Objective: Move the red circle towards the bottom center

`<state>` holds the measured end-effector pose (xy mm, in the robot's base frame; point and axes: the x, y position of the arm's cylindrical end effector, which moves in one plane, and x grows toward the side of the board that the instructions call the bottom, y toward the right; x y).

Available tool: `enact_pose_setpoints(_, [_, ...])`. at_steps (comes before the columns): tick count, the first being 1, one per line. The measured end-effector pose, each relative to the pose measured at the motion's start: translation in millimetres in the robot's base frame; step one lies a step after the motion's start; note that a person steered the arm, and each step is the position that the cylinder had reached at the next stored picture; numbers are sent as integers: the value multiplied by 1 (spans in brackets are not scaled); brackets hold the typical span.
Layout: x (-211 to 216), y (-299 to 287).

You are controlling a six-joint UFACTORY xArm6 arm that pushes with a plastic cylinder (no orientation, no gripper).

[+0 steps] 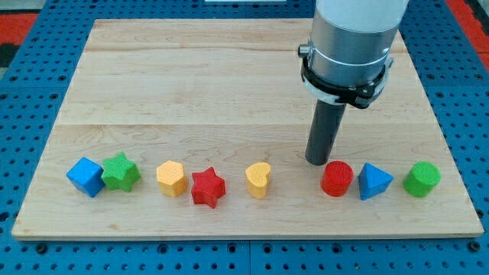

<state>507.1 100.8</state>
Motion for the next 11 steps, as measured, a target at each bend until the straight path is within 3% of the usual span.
enact_pose_setpoints(2, [36, 4])
enact_pose_setpoints(4, [48, -33])
enact_pose_setpoints(6, [102, -27])
enact_pose_setpoints(8, [96, 59])
enact_pose_setpoints(11, [81, 13])
